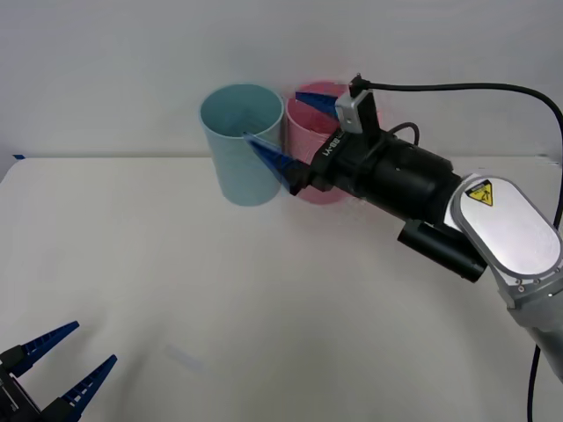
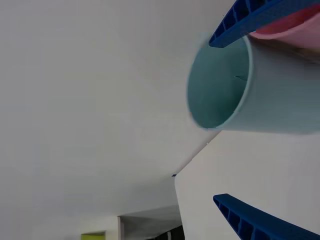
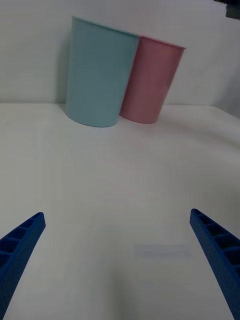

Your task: Grasp the object on the table and drop it into the matching bin: aluminum can to the light blue bin, PET bottle to the pink bin.

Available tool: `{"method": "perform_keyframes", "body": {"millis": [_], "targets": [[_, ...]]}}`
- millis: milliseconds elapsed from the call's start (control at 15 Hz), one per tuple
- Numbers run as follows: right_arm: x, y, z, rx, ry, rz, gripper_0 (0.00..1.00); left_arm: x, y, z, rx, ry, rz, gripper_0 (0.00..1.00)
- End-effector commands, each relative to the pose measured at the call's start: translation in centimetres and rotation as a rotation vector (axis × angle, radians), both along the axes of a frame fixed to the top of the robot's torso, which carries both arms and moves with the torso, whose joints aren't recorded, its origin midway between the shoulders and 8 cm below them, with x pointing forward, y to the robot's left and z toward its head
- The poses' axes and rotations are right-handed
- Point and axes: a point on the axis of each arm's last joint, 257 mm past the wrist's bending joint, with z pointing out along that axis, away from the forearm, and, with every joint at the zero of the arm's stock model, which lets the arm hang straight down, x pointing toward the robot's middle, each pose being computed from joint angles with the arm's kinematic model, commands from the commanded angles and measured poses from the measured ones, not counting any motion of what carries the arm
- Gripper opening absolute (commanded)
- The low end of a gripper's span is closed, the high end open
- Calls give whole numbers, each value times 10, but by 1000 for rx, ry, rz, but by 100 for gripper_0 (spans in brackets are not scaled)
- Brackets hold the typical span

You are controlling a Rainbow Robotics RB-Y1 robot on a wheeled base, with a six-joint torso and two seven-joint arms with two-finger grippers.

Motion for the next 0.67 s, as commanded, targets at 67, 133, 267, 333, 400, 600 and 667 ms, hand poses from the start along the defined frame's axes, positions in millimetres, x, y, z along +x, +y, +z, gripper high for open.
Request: {"method": "perform_keyframes", "body": {"millis": [67, 133, 267, 333, 400, 600, 667], "targets": [[-24, -26, -14, -39, 10, 28, 100, 0, 0, 0, 0, 0, 0, 100], [-31, -35, -21, -58, 15, 37, 100, 0, 0, 0, 0, 0, 0, 100], [-39, -53, -34, -103, -16, 37, 100, 0, 0, 0, 0, 0, 0, 100], [-43, -64, -43, -121, -21, 31, 100, 0, 0, 0, 0, 0, 0, 100], [-45, -75, -53, -138, -27, 17, 100, 0, 0, 0, 0, 0, 0, 100], [-53, -113, -80, -171, -30, -49, 100, 0, 0, 0, 0, 0, 0, 100], [-57, -124, -88, -173, -18, -70, 100, 0, 0, 0, 0, 0, 0, 100]]}}
